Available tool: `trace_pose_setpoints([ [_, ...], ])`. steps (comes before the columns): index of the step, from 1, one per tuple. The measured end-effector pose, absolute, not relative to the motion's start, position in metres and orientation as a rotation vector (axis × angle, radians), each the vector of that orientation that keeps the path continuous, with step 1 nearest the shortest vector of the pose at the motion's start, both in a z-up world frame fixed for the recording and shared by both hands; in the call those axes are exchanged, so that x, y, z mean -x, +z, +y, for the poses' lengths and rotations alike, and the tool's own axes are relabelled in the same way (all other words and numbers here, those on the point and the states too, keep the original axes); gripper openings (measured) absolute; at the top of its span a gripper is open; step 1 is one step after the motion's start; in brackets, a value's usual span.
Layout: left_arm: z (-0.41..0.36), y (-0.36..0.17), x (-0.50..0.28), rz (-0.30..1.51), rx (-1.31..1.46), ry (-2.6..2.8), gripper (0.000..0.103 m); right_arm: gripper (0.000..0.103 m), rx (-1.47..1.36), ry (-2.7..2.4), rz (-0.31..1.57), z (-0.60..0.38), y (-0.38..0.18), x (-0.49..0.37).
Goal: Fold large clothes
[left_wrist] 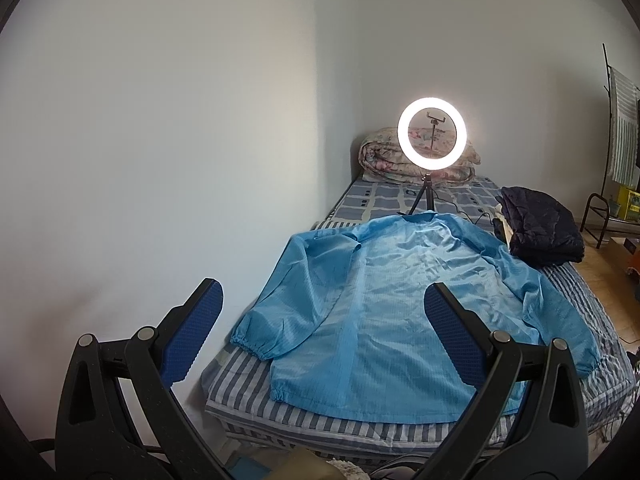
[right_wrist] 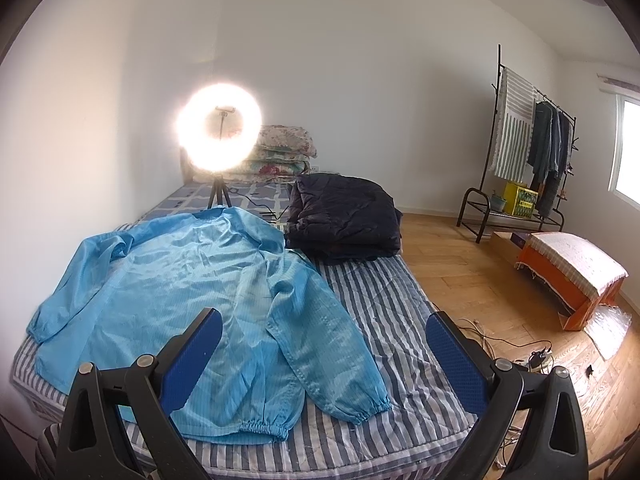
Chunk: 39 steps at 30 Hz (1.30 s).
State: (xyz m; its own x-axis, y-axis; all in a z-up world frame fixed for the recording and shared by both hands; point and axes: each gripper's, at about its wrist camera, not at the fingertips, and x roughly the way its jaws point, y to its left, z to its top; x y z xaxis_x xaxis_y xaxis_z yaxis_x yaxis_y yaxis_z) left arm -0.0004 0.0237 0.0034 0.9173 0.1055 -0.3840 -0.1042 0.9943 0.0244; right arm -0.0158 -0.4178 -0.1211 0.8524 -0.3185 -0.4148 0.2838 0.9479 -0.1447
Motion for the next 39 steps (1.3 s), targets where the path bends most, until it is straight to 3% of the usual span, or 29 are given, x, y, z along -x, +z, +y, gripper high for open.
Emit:
trace_pose_setpoints([
  [25, 0.096, -0.045, 0.009, 0.366, -0.09, 0.28, 0.102, 0.103, 0.261, -0.133, 0.349, -0.374, -0.122, -0.117],
  [39, 0.117, -0.048, 0.028, 0.417, -0.07, 0.28, 0.102, 0.101, 0.32, 0.265, 0.452, -0.228, -0.105, -0.179],
])
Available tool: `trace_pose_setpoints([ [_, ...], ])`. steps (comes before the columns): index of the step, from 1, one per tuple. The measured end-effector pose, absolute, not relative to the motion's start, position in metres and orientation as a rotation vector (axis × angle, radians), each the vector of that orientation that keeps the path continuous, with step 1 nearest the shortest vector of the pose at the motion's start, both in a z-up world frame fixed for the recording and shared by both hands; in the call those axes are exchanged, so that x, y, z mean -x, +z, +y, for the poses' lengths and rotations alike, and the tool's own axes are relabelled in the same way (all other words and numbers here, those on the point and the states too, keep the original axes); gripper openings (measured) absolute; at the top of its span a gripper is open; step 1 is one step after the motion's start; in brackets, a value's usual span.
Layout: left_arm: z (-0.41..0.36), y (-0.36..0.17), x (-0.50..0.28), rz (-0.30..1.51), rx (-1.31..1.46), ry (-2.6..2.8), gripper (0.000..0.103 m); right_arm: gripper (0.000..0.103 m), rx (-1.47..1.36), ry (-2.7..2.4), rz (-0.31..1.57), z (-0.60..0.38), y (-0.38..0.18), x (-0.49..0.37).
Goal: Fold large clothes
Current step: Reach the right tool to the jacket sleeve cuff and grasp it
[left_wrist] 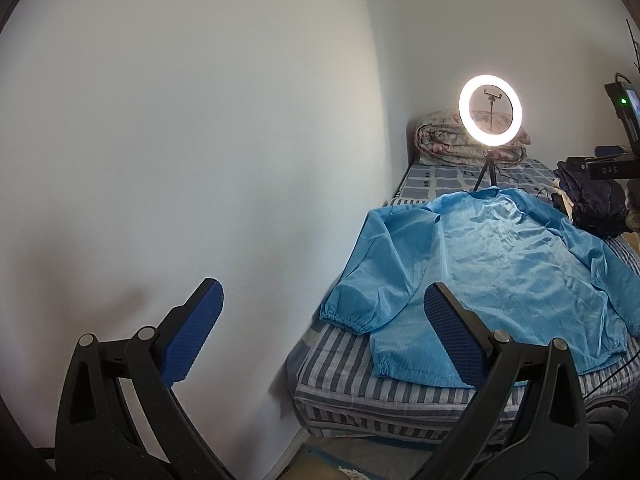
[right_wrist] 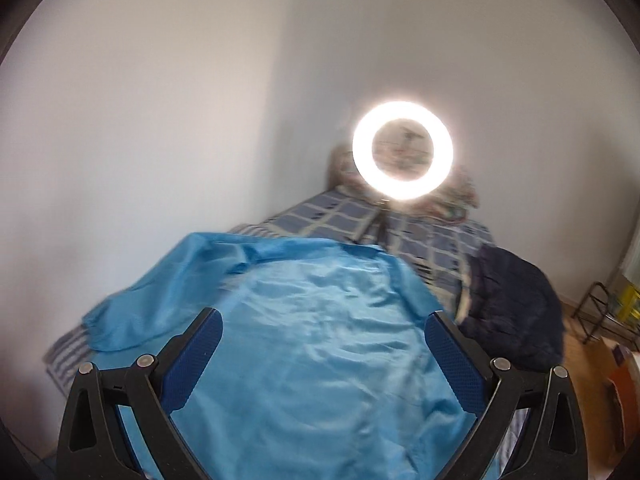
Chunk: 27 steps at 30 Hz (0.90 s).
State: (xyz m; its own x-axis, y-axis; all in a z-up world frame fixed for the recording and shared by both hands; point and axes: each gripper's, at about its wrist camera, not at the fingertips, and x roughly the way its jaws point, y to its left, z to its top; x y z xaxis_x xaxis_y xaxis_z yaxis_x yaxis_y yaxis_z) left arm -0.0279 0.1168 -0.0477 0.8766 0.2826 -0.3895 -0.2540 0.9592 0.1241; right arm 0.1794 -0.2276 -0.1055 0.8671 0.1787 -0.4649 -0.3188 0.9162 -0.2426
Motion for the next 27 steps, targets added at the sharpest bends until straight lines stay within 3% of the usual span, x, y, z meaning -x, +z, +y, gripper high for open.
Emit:
trace_pose_setpoints([
  [4, 0.125, -0.046, 0.033, 0.404, -0.098, 0.321, 0.102, 0.098, 0.384, 0.396, 0.472, -0.164, -0.108, -0.19],
  [12, 0.153, -0.039, 0.047, 0.391, -0.076, 0.367, 0.102, 0.079, 0.424, 0.601, 0.561, -0.071, -0.136, -0.206],
  [20, 0.163, -0.009, 0.063, 0.361, -0.111, 0.357, 0.102, 0.063, 0.466, 0.768, 0.704, 0.001, -0.193, -0.208],
  [27, 0.165, 0.006, 0.071, 0.35, -0.105, 0.343, 0.102, 0.059, 0.436, 0.852, 0.819, 0.039, -0.261, -0.21],
])
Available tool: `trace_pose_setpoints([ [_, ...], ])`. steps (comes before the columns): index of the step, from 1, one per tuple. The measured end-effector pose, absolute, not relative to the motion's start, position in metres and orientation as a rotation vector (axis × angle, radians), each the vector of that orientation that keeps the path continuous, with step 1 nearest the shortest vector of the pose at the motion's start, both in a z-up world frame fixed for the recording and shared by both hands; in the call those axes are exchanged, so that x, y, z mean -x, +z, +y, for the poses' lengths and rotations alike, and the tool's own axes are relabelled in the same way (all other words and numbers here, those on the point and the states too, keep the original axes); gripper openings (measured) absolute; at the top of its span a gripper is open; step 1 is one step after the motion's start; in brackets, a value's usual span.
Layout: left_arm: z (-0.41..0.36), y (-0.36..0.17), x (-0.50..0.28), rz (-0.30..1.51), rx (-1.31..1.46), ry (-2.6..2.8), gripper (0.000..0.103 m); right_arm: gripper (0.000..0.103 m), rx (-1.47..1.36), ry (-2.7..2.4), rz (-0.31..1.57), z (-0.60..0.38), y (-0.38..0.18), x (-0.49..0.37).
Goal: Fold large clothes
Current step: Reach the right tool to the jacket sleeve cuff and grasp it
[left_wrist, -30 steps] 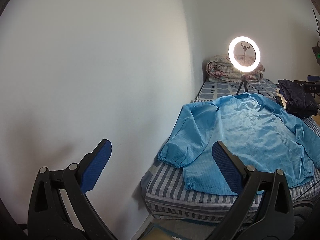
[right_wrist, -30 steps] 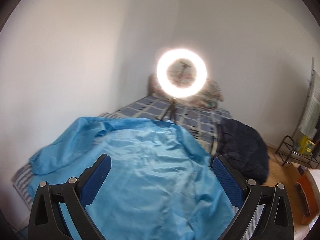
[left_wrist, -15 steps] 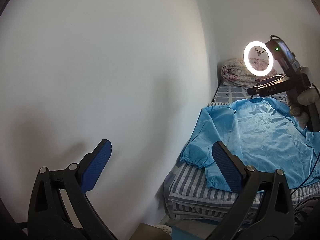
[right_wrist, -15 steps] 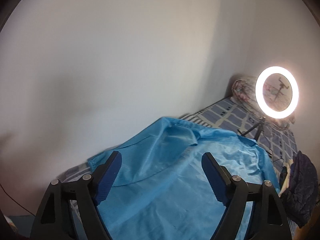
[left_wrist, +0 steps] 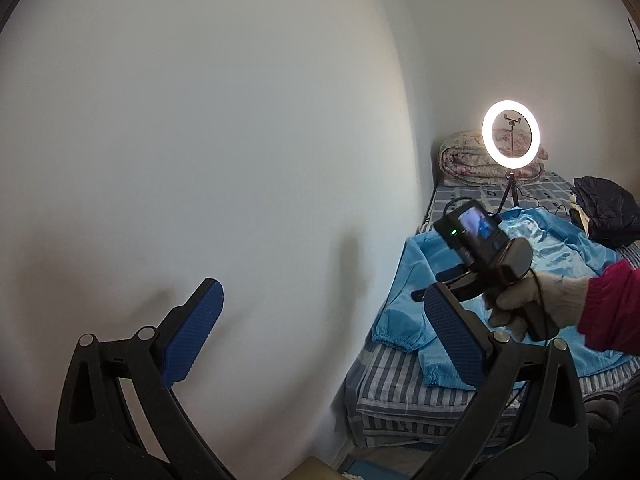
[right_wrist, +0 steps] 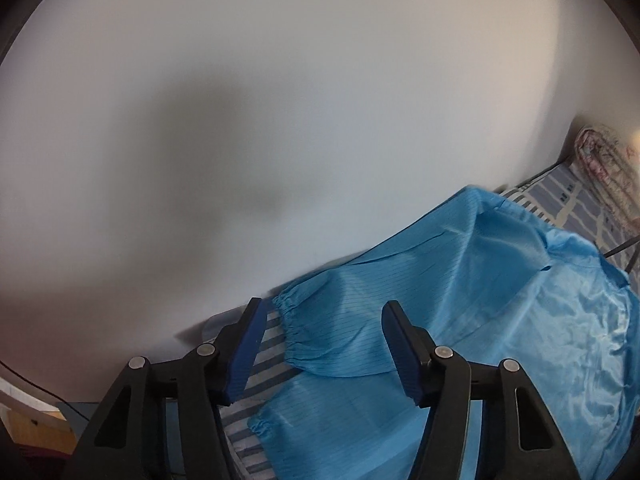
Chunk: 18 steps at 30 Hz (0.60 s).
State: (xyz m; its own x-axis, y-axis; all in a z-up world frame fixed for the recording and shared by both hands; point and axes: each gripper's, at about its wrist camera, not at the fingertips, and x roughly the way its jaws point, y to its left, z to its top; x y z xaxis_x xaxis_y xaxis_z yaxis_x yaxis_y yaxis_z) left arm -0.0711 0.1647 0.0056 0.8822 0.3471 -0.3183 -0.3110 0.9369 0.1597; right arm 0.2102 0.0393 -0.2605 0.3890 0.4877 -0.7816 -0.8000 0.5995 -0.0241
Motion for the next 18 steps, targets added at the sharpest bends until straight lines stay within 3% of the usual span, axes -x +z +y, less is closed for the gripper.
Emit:
trace_pose_setpoints([
  [3, 0.166, -0.01, 0.061, 0.409, -0.072, 0.318, 0.102, 0.046, 0.425, 0.844, 0.904, 0.055, -0.302, -0.216],
  [9, 0.169, -0.042, 0.047, 0.507, 0.002, 0.289, 0.101, 0.046, 0.48, 0.851, 1.001, 0.076, -0.362, -0.219],
  [18, 0.171, -0.065, 0.031, 0.572, 0.042, 0.281, 0.101, 0.051, 0.604, 0.819, 1.013, 0.082, -0.389, -0.217],
])
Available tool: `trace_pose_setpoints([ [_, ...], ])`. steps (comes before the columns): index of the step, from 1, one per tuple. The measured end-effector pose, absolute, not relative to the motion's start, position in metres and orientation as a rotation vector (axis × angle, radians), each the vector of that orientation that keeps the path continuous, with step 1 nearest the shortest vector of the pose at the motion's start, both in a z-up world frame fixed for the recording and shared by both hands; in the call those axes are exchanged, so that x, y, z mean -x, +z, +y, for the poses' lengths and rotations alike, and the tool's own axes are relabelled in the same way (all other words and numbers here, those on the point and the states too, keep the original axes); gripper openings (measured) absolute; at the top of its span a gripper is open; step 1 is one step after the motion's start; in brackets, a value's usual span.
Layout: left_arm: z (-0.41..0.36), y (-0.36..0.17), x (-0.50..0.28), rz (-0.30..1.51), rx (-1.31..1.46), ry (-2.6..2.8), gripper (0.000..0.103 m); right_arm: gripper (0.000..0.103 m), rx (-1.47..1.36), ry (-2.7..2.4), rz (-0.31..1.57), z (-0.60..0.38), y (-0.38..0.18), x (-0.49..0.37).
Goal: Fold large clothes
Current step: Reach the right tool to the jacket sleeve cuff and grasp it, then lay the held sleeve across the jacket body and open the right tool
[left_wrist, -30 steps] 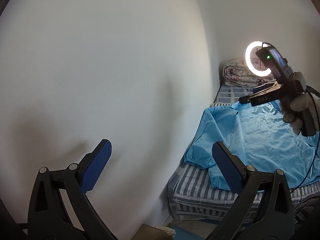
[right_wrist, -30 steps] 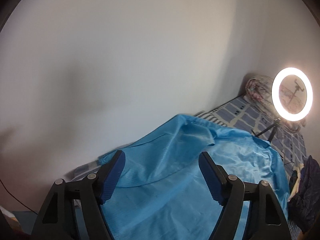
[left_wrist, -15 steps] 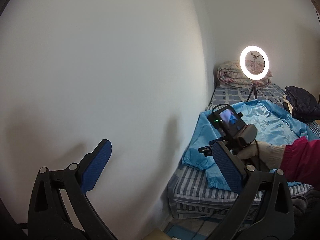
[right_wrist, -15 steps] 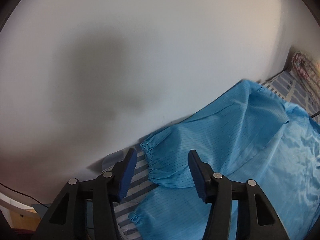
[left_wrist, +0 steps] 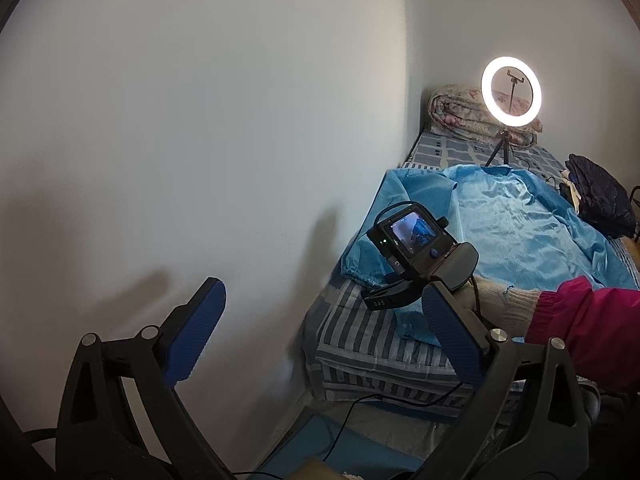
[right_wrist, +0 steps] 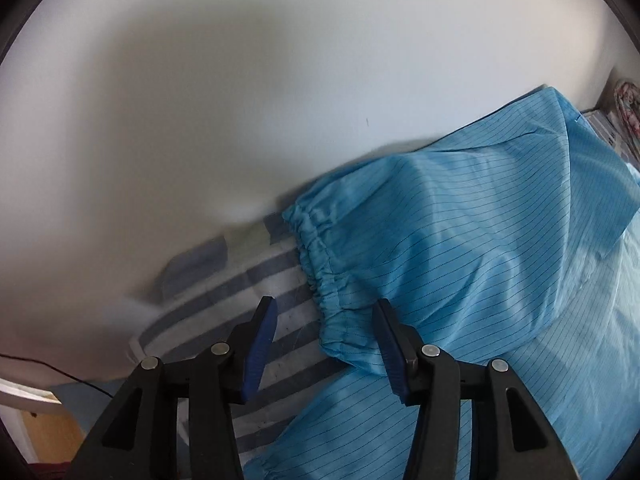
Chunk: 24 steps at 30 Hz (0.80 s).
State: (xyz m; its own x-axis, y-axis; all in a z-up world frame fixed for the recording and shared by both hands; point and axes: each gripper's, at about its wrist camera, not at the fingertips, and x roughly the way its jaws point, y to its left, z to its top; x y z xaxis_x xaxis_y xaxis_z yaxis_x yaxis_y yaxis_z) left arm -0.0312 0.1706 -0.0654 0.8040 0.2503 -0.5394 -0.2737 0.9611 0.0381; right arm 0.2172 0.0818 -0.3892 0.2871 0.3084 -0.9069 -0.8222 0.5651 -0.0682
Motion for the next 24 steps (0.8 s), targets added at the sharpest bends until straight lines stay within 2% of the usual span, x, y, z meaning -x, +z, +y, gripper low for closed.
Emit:
trace_pose_setpoints([
  [2, 0.168, -0.07, 0.028, 0.581, 0.042, 0.272, 0.101, 0.049, 0.634, 0.818, 1.009, 0.082, -0.394, -0.216],
  [5, 0.165, -0.073, 0.022, 0.592, 0.036, 0.266, 0.101, 0.028, 0.628, 0.816, 1.006, 0.08, -0.394, -0.216],
  [6, 0.164, -0.074, 0.021, 0.595, 0.036, 0.265, 0.101, 0.019, 0.609, 0.82, 1.009, 0.078, -0.393, -0.218],
  [9, 0.164, -0.076, 0.016, 0.598, 0.046, 0.262, 0.101, 0.011, 0.521, 0.846, 1.019, 0.069, -0.389, -0.232],
  [18, 0.155, -0.085, 0.001, 0.599, 0.099, 0.215, 0.101, 0.009, 0.343, 0.95, 0.966, -0.013, -0.332, -0.24],
  [24, 0.156, -0.106, -0.027, 0.657, 0.227, 0.145, 0.1, 0.009, 0.407, 0.935, 0.976, -0.038, -0.337, -0.226],
])
